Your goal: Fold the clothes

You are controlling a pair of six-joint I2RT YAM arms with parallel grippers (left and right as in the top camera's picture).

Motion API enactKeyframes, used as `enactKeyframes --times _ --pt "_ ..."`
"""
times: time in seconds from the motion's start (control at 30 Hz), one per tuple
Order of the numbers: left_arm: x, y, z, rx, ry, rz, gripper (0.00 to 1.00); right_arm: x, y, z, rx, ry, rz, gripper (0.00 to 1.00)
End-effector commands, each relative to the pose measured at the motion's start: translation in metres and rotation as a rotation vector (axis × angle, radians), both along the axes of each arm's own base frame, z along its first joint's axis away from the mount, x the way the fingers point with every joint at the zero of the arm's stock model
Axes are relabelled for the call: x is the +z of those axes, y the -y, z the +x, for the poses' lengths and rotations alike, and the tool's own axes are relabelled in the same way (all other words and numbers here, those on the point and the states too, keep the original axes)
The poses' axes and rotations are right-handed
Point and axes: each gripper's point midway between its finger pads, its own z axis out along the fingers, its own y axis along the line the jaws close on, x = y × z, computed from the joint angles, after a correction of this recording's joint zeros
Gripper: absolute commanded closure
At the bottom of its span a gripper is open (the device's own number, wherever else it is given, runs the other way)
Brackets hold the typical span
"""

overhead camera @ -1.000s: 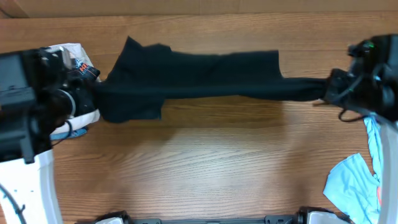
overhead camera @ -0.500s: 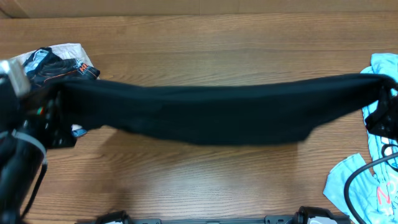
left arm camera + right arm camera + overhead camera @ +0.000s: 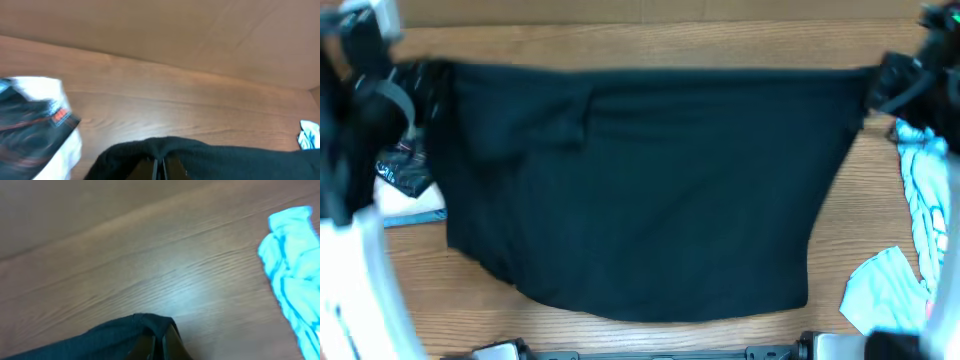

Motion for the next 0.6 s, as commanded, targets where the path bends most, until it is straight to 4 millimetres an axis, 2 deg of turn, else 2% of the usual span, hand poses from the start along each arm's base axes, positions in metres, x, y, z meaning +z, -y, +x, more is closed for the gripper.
enactKeyframes --times 0.0,0.1,0.2,0.27,0.33,0.4,0.47,0.53,0.57 --pt "-0.038 0.009 0.058 -0.041 -0.047 -0.031 0.96 -0.024 0.008 0.039 -0.015 -0.012 -0.018 0.96" --pt "-0.058 0.017 0.106 -0.042 -0.023 -0.069 0.96 -0.034 0.013 0.079 -0.017 0.045 -0.023 0.96" --pt "-0.053 0.017 0.132 -0.02 0.025 -0.108 0.96 -0.015 0.015 0.1 -0.022 0.156 -0.029 0.96" --pt "-0.023 0.015 0.14 -0.016 0.11 -0.1 0.96 0.021 0.016 0.107 -0.024 0.264 -0.039 0.96" --pt "0.011 0.008 0.139 0.013 0.197 -0.067 0.96 0.056 0.017 0.108 -0.028 0.353 -0.051 0.96" --pt "0.06 -0.001 0.13 0.057 0.316 -0.01 0.96 0.1 0.02 0.102 -0.046 0.454 -0.074 0.96" --pt "0.108 -0.008 0.113 0.091 0.428 0.043 0.96 0.133 0.023 0.092 -0.067 0.525 -0.094 0.96" --pt "0.136 -0.01 0.096 0.107 0.487 0.066 0.96 0.148 0.024 0.081 -0.076 0.545 -0.109 0.96" --pt "0.141 -0.008 0.088 0.105 0.487 0.068 0.96 0.148 0.027 0.077 -0.089 0.531 -0.119 0.96"
